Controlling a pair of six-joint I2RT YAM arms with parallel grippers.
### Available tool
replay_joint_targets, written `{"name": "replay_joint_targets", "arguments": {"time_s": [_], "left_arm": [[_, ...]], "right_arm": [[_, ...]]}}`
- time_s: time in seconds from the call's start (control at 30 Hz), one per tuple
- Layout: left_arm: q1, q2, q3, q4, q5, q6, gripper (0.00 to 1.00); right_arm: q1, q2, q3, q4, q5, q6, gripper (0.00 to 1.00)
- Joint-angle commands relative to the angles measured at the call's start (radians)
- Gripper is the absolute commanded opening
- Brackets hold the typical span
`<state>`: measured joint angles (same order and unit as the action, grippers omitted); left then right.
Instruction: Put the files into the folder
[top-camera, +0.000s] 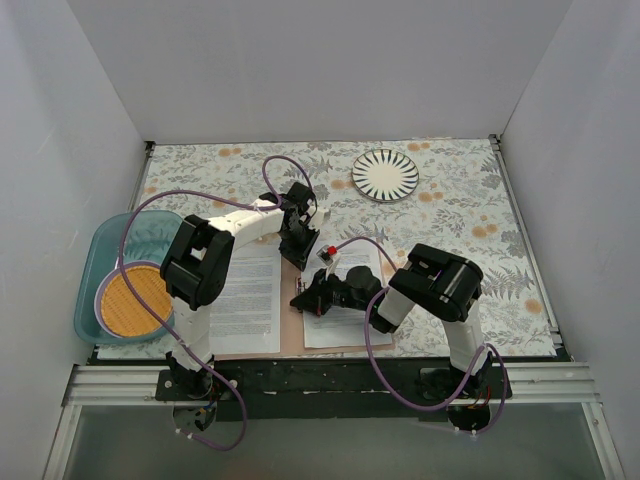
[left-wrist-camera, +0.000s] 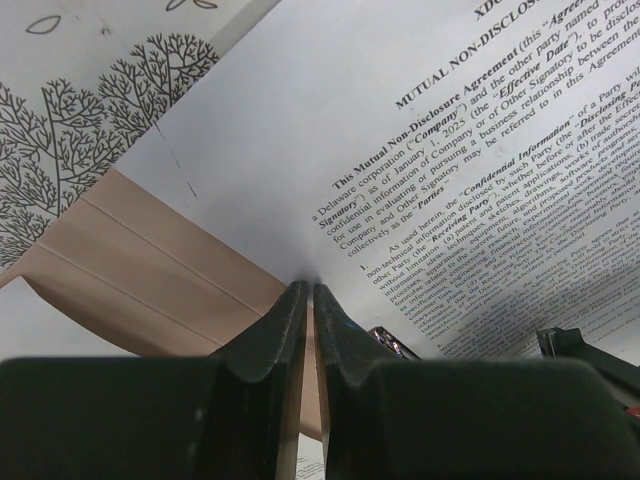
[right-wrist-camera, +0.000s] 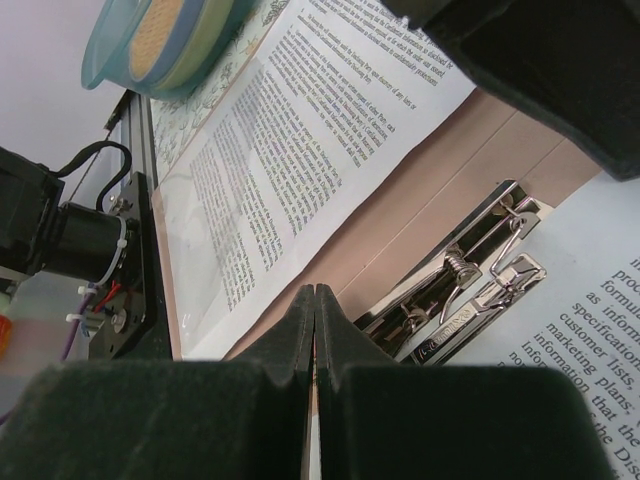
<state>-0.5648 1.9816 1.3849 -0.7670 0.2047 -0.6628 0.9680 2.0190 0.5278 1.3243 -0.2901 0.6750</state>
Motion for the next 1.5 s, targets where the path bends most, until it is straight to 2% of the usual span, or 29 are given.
{"name": "replay_joint_targets", "arguments": {"time_s": [0.0,0.33,0.63,0.9,1.3,1.47], "left_arm": [[0.014,0.051,-0.024,-0.015,-0.054,0.014,0.08],[0.025,0.056,-0.023,-0.011,-0.054,0.019,0.08],[0.023,0.062,-0.012,-0.018,-0.056,0.020,0.08],[0.025,0.062,-0.015,-0.020,-0.059,0.022,0.08],[0.025,0.056,0.014,-0.041,-0.062,0.015,0.07],[0.025,0.060,0.014,-0.037,-0.064,0.009,0.07]], "right_arm": [[-0.002,0.107,-0.084,-0.496,0.045,-0.061,0.01],[0.000,0.104,-0.120,-0.542,0.100,-0.061,0.01],[0.020,0.083,-0.106,-0.600,0.216,-0.107,0.01],[0.018,0.081,-0.081,-0.588,0.184,-0.107,0.01],[0.008,-0.060,0.034,-0.528,0.032,-0.224,0.01],[0.006,-0.121,0.110,-0.582,-0.021,-0.267,0.01]]}}
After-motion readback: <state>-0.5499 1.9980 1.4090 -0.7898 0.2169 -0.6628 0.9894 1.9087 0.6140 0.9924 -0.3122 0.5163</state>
